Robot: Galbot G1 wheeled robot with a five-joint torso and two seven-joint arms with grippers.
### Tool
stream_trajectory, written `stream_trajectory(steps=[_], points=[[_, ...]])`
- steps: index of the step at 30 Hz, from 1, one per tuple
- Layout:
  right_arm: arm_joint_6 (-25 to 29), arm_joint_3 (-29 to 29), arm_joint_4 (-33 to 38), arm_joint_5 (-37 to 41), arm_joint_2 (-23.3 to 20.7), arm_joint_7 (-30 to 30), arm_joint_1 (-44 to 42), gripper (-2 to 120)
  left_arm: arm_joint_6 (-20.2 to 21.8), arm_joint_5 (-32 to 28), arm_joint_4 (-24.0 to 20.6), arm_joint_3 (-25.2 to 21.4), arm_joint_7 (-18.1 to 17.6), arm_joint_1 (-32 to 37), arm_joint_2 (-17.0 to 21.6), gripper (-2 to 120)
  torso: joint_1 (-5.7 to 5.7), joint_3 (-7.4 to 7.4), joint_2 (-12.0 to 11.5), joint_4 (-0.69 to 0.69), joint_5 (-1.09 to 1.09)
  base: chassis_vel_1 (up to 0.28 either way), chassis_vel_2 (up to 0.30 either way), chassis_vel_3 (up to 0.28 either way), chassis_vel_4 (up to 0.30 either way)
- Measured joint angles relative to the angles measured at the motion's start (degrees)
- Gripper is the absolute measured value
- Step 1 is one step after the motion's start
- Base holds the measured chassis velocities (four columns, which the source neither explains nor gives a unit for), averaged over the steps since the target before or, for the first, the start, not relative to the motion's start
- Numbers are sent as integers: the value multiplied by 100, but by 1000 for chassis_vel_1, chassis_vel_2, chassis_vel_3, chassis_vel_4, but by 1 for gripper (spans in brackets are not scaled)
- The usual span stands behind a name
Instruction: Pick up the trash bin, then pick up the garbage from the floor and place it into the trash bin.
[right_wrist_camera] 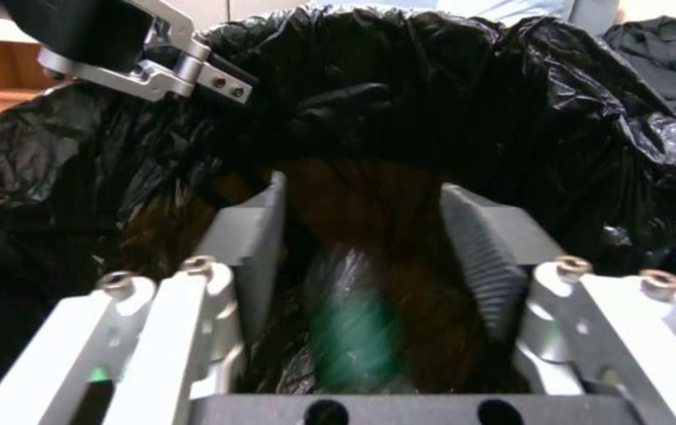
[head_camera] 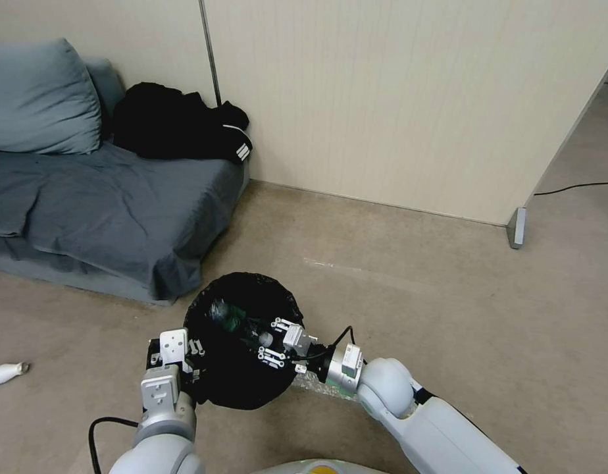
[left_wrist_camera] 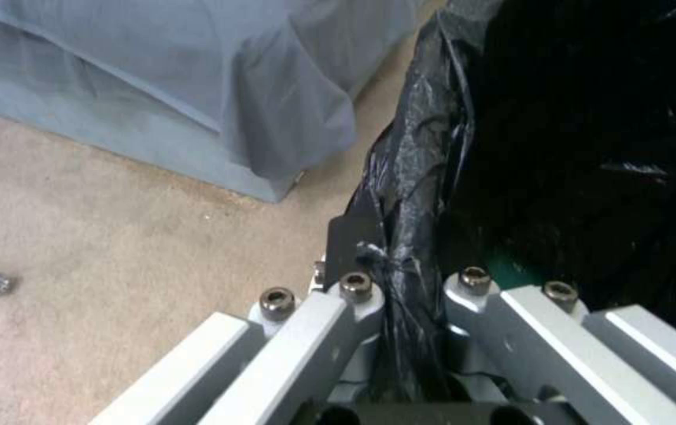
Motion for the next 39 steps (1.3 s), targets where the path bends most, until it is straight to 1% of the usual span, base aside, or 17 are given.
stream_trajectory(steps=[1,2,5,7,8,10,12,15,18,19,20,23,24,27,32,34,39], points=[[0,13,24,0,-21,-1,-12,59,0,-1,0,-4,1,-12,1,1,0,0,0,0,0,0,0,0,0],[0,13,24,0,-21,-1,-12,59,0,-1,0,-4,1,-12,1,1,0,0,0,0,0,0,0,0,0],[0,74,213,-1,-140,-3,-88,74,-31,15,19,-34,21,-28,5,1,0,0,0,0,0,0,0,0,0],[0,96,288,-1,-182,-3,-116,77,-38,28,30,-45,21,-33,8,1,0,0,0,0,0,0,0,0,0],[-1,139,432,-1,-265,-3,-172,84,-47,58,54,-72,18,-54,12,1,0,0,0,0,0,0,0,0,0],[-1,179,558,-1,-329,1,-220,88,-52,69,70,-89,18,-70,18,1,0,0,0,1,0,0,0,0,0],[-13,309,905,-1,-495,52,-354,96,-63,73,96,-114,34,-83,42,1,0,0,0,1,1,0,0,0,0],[-42,465,1232,0,-638,155,-527,99,-80,74,119,-133,59,-105,72,1,0,0,0,0,-1,0,0,0,0],[-58,1007,1898,-36,-730,390,-1019,100,-102,62,144,-181,59,-145,113,1,0,0,0,0,0,0,0,0,0],[-58,1007,1898,-36,-730,390,-1019,100,-102,62,144,-181,59,-145,113,1,0,0,0,0,0,0,0,0,0],[-61,1280,2226,-67,-708,516,-1305,100,-115,55,150,-196,56,-147,129,1,0,0,0,1,0,0,0,0,0],[-62,1951,2823,-268,-409,829,-1936,100,-144,37,153,-217,53,-137,174,1,0,0,0,0,0,0,0,0,0],[-62,1951,2823,-268,-409,829,-1936,100,-144,37,153,-217,53,-137,174,1,0,0,0,0,0,0,0,0,0],[-70,2620,3395,-750,279,1488,-2759,100,-181,-18,154,-238,42,-141,224,1,-1,0,0,0,0,0,0,0,0],[-83,2839,3495,-1006,685,1867,-3290,100,-182,-37,146,-236,37,-143,245,1,0,0,0,0,-1,0,0,0,0],[-48,2917,3395,-1165,905,1981,-3505,100,-174,-69,112,-231,30,-115,236,1,-1,0,0,0,-1,0,0,0,0],[45,2922,3151,-1248,1145,2172,-3619,100,-161,-102,33,-242,15,-46,218,1,0,0,0,0,-1,0,0,0,0]])
